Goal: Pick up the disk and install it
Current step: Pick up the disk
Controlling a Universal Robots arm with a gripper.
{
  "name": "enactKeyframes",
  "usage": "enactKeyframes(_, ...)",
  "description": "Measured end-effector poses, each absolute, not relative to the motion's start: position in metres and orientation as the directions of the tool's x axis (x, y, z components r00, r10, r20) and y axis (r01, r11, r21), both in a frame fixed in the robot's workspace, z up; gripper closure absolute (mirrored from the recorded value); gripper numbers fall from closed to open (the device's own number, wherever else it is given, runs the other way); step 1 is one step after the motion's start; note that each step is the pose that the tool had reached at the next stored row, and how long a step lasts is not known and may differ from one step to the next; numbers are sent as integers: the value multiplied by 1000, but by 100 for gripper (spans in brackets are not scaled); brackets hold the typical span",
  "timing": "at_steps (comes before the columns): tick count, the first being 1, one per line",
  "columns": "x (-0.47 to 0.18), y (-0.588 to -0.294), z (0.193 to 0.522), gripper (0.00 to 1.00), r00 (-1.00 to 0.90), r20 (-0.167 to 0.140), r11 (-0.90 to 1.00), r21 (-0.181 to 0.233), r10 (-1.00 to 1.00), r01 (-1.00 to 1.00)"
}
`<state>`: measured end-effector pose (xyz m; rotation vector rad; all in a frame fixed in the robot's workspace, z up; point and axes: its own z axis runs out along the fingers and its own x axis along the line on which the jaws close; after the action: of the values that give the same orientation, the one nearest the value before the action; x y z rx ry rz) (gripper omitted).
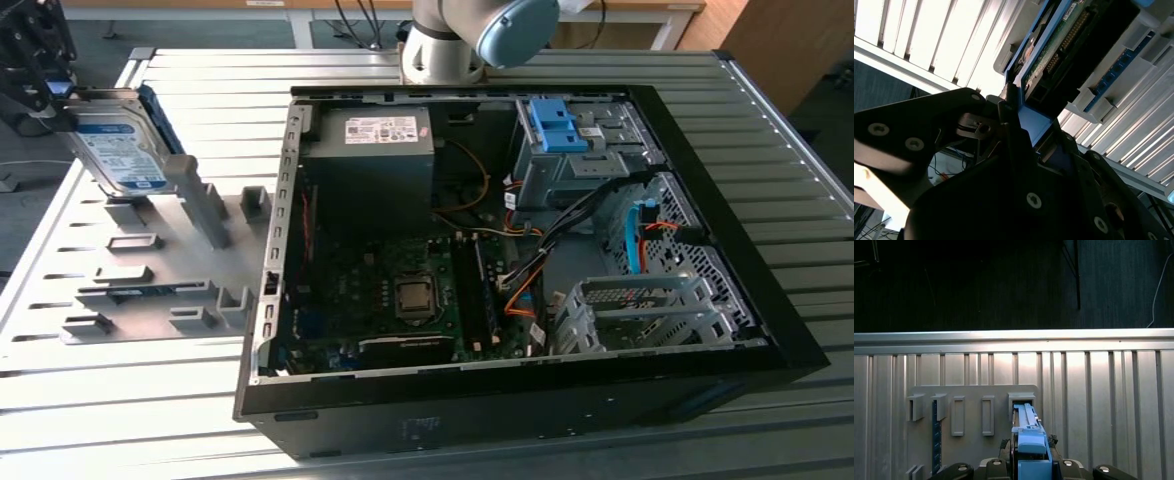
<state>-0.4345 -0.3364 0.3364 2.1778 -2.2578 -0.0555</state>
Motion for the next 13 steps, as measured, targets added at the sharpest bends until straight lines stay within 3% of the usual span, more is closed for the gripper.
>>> enactKeyframes(13, -435, -336, 344, 63, -36, -22, 36, 28, -999, -999)
